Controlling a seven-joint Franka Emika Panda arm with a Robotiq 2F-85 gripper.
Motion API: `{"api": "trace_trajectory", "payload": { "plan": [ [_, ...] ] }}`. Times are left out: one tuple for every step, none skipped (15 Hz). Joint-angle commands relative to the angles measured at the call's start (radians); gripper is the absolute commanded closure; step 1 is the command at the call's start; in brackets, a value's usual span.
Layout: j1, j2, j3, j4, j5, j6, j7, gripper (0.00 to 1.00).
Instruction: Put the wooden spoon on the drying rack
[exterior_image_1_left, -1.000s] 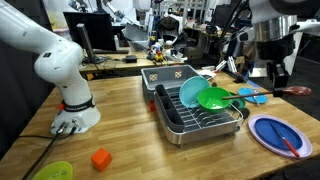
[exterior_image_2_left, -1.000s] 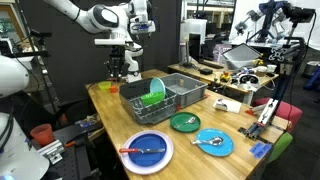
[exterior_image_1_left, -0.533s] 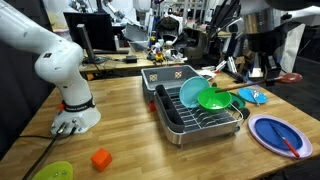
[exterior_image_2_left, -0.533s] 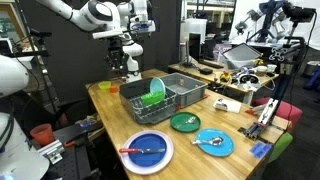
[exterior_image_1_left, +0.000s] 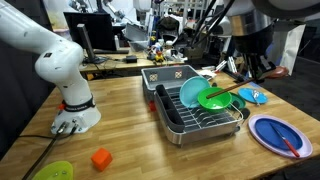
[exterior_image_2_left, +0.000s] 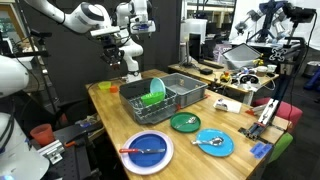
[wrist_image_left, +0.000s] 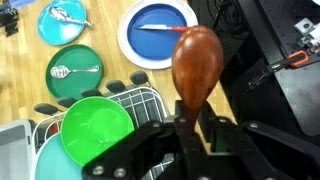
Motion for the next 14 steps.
{"api": "trace_trajectory", "payload": {
  "plan": [
    [0.008, 0.008, -0.006, -0.004, -0.007, 0.001, 0.007, 0.83],
    [0.008, 0.008, -0.006, -0.004, -0.007, 0.001, 0.008, 0.83],
    [0.008, 0.008, -0.008, -0.004, -0.008, 0.001, 0.009, 0.83],
    [0.008, 0.009, -0.008, -0.004, -0.008, 0.001, 0.009, 0.83],
    [0.008, 0.009, -0.008, -0.004, -0.008, 0.001, 0.009, 0.83],
    [0.008, 0.009, -0.008, -0.004, -0.008, 0.001, 0.009, 0.83],
    [0.008, 0.009, -0.008, -0.004, -0.008, 0.001, 0.009, 0.83],
    [0.008, 0.009, -0.008, -0.004, -0.008, 0.001, 0.009, 0.83],
    [0.008, 0.009, -0.008, -0.004, -0.008, 0.001, 0.009, 0.96],
    [0.004, -0.006, 0.002, 0.008, -0.015, -0.009, 0.005, 0.96],
    [0.001, -0.014, 0.012, 0.017, -0.016, -0.013, 0.0, 0.96],
    [-0.005, -0.03, 0.027, 0.03, -0.016, -0.021, -0.006, 0.96],
    [-0.011, -0.038, 0.041, 0.042, -0.014, -0.023, -0.018, 0.96],
    [-0.02, -0.049, 0.059, 0.055, -0.009, -0.025, -0.034, 0.96]
  ]
}}
